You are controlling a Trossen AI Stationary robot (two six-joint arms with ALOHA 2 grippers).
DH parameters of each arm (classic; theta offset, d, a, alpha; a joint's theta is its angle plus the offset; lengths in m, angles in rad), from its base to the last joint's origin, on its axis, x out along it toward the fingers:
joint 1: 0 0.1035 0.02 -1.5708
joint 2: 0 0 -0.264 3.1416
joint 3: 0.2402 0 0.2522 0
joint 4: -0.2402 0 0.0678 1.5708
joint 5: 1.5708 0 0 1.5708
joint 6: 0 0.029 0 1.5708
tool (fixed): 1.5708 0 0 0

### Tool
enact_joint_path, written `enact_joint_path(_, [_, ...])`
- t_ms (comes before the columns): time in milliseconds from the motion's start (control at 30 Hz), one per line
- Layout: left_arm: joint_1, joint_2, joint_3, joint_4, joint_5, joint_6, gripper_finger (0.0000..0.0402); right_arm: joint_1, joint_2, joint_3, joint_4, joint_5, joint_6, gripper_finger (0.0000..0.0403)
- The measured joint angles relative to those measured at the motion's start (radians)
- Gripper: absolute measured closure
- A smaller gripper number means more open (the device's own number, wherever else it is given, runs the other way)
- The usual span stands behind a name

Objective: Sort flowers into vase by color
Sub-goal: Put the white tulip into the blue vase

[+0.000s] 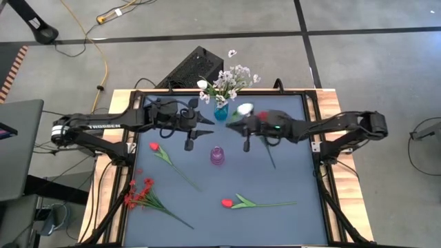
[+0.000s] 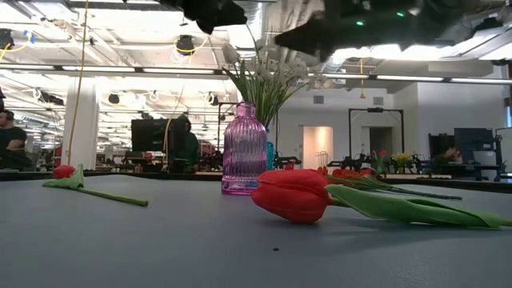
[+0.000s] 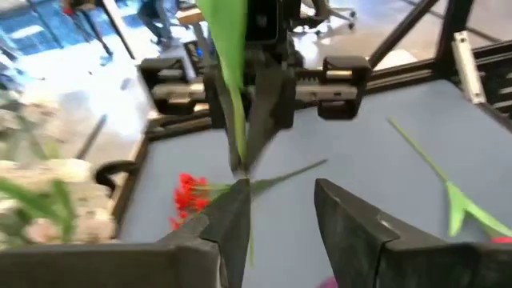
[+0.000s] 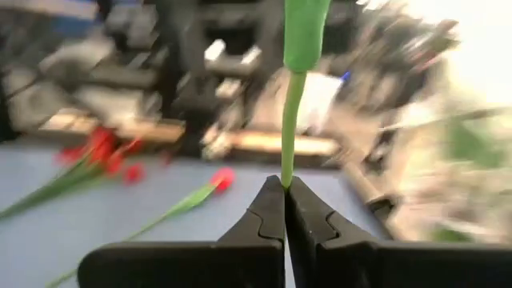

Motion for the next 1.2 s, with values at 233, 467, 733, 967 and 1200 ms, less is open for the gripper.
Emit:
enact_joint_path(233, [0.003,-0.013,-0.074,0.147,-0.015,0.033,0.0266,-0.05,-0.009,-0.314,0.731,0.132,0.019,0.038])
enact_joint_path(467, [0.042,-0.014,-0.26,0.462,-0.034,-0.003,0.0266,-0.101,0.18,-0.275,0.89,0.138,0.056,0.038])
enact_joint_path(733, [0.14,-0.083,-0.417,0.538,-0.027,-0.116,0.0266,-0.131,0.293,-0.18,0.917,0.149,0.01,0.038])
enact_joint_path(967, [0.185,-0.116,-0.507,0.642,-0.024,-0.165,0.0266,-0.178,0.296,-0.182,0.916,0.163,0.033,0.038])
enact_joint_path(1200, [0.19,-0.118,-0.511,0.641,-0.025,-0.163,0.0266,-0.222,0.295,-0.156,0.873,0.14,0.112,0.038])
